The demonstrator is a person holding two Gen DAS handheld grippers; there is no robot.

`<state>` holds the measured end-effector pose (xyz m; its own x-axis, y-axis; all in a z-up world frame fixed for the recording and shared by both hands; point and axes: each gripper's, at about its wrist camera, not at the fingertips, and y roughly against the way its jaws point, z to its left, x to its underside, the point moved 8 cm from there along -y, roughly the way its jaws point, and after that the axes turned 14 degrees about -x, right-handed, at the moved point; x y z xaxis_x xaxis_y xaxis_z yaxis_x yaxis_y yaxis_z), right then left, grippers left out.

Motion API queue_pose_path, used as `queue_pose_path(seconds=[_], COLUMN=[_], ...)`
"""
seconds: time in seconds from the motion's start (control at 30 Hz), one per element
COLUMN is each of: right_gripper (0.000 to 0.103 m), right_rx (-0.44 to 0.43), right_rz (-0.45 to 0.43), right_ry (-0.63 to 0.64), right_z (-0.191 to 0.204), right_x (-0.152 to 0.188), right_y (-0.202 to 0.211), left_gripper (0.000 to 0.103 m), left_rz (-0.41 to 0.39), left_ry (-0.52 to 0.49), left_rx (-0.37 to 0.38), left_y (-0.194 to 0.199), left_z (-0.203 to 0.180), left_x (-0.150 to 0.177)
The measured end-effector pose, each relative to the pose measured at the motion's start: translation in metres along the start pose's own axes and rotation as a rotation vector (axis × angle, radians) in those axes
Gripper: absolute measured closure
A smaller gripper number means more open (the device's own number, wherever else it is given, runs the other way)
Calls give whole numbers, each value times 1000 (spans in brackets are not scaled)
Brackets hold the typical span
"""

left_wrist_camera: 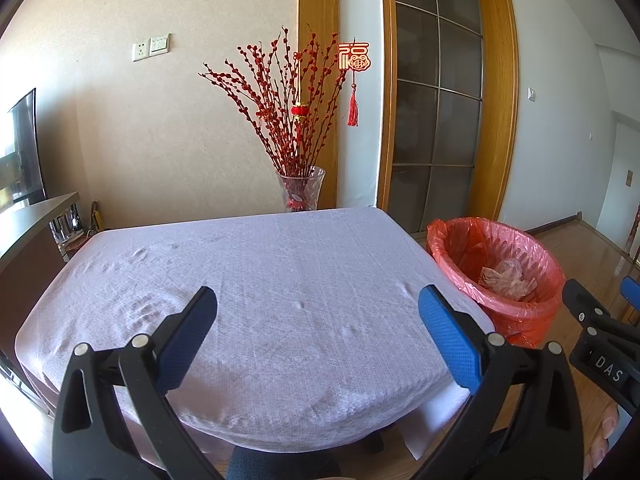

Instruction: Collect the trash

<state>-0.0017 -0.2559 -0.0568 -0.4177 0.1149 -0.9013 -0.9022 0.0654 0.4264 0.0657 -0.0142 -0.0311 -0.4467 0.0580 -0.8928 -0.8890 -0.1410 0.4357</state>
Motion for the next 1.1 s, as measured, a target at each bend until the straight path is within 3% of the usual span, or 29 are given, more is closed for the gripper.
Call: queue_pose_path(seconds=[1.1], right_gripper=[2], right_rx=[-1], right_rz=[9], right_ry=[-10], right_z=[-2], right_x=[3], right_y=[-2], left_gripper=[4], left_rz=[4], left_ry=[-2], left_rx=[1], left_y=[-1], left_z=[-1], left_x=[1])
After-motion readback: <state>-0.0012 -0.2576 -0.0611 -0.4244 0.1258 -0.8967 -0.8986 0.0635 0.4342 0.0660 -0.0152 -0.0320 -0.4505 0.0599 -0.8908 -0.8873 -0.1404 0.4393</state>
